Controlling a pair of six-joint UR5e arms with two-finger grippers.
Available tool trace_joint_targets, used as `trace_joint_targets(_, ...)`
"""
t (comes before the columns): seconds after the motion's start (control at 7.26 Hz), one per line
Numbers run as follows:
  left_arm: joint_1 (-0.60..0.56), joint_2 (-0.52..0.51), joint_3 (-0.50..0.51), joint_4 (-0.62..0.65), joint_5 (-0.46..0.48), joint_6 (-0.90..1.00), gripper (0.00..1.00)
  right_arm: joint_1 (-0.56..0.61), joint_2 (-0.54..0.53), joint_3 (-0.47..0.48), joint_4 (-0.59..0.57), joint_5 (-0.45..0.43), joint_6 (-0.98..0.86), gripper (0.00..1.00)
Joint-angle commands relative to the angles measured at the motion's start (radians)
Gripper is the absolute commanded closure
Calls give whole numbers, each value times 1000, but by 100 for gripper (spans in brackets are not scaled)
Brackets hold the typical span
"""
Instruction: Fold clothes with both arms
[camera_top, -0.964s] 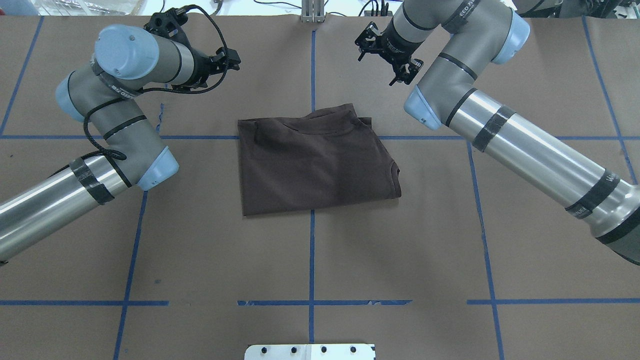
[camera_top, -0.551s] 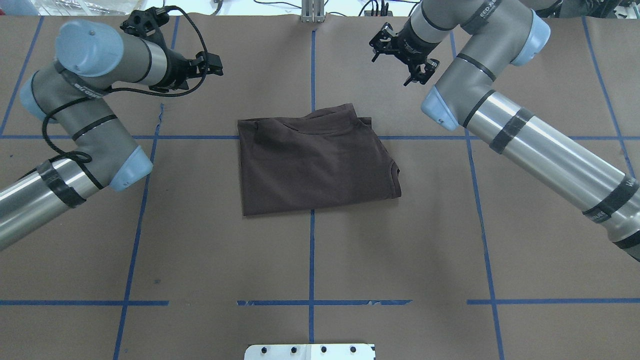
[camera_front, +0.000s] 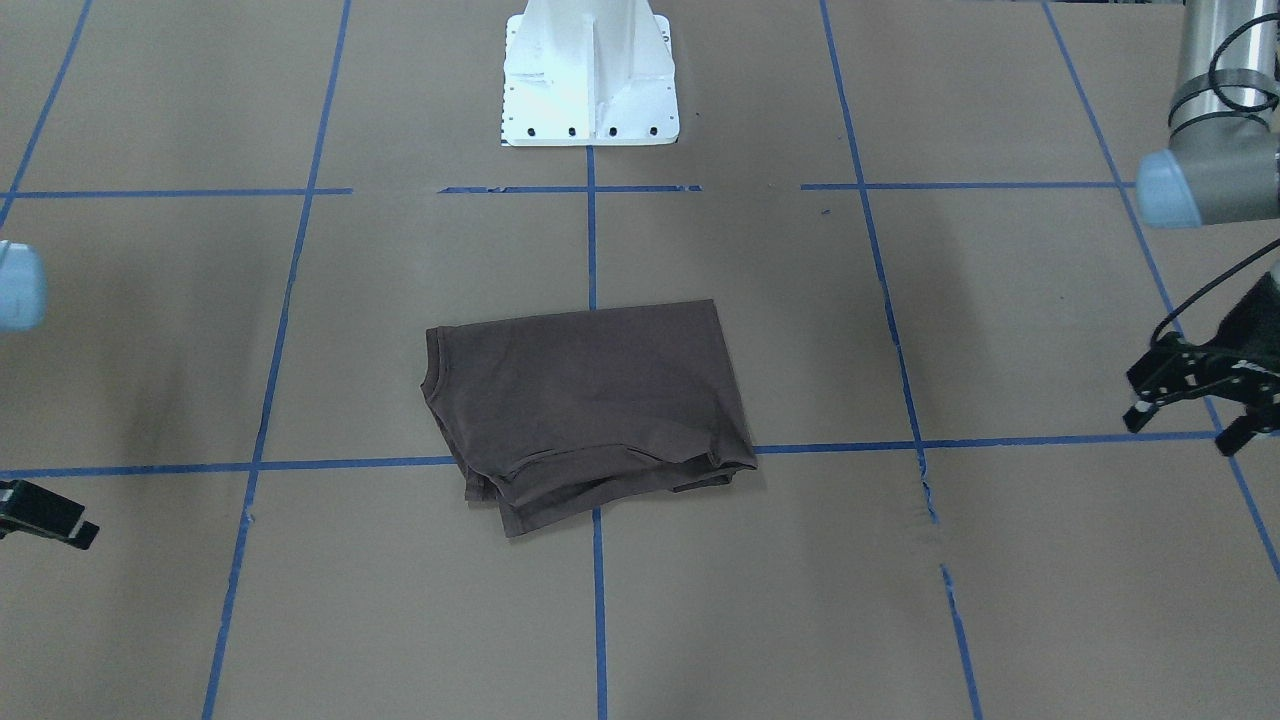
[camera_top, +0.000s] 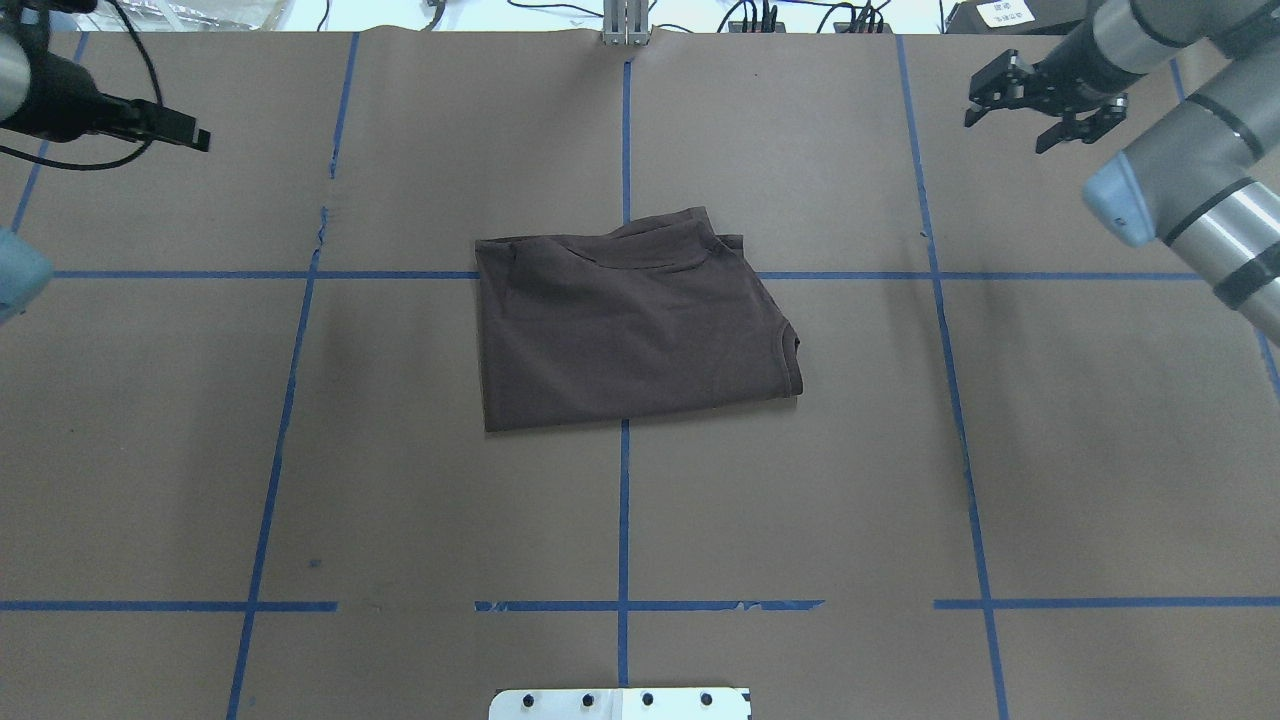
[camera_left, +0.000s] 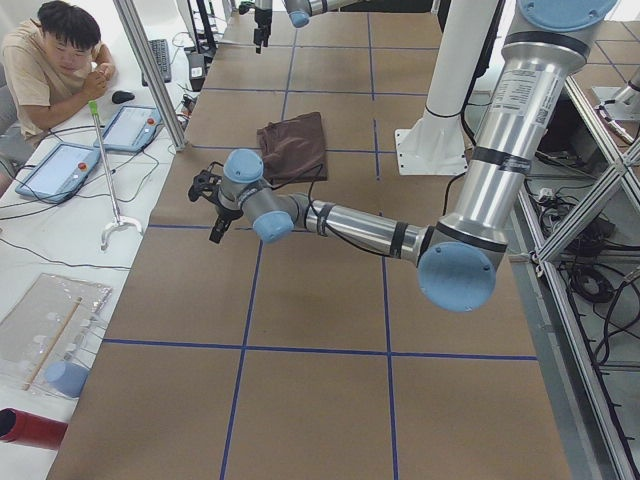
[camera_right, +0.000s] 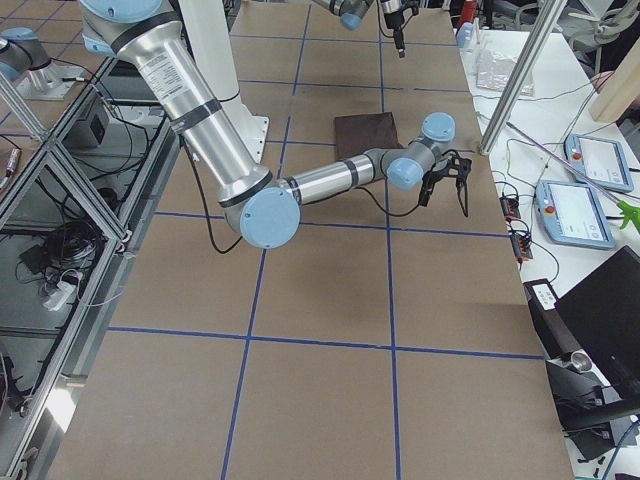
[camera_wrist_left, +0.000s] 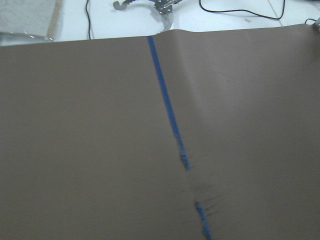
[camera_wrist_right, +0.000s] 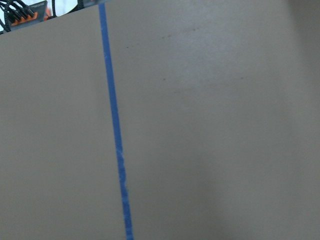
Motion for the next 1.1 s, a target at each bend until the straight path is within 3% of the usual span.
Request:
trace_joint_targets(0.0,-157,56,15,214,-117,284,0,77,-161,81,-33,11,-243,0)
trace_joint_targets(0.28,-246,61,-12,500,-118,534,0,127,-233,102,-70,9,-402,0)
trace_joint_targets(0.41,-257,103,-61,512,-118,555,0,135,-235,124,-123,3,-439,0)
trace_joint_targets(0.83,-254,170,-80,500,-96,555,0,115,-246,128,-133,-49,-441,0)
trace_joint_targets(0.96,-253,170,-63,483,-75,538,0,117,-284,192,-149,-34,-441,0)
